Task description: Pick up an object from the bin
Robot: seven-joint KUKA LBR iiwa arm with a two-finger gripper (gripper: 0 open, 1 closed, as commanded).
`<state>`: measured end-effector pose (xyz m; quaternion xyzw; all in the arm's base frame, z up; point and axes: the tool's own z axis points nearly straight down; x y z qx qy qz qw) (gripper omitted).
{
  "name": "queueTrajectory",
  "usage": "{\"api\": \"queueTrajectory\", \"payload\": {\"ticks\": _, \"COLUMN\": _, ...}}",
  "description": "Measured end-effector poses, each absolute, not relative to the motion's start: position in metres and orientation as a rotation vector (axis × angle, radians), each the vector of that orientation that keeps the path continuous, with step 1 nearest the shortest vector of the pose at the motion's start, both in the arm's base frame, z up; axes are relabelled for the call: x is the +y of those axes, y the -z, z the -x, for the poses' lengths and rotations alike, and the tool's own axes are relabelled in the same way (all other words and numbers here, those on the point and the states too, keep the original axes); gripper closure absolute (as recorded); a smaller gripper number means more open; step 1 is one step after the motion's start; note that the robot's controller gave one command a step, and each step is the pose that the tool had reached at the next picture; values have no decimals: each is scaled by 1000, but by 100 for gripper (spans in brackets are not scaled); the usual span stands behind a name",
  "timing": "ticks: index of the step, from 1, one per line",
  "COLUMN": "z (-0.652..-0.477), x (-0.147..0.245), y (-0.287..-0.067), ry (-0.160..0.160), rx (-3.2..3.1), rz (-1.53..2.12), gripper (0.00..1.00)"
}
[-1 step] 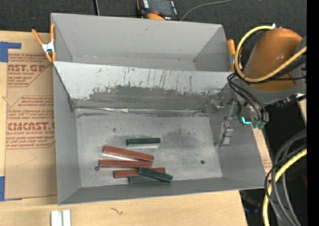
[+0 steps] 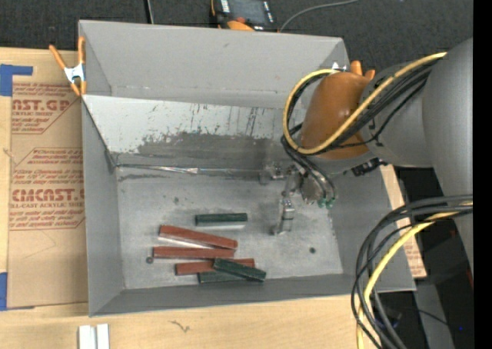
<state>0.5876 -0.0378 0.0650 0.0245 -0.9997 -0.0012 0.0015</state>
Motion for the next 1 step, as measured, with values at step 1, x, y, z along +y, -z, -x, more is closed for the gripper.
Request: {"api": "queueTrajectory", "payload": {"ticks": 1, "z": -587, "x": 154, "y": -101, "ry": 8, "rx": -3133, "rz": -279, "gripper": 0}}
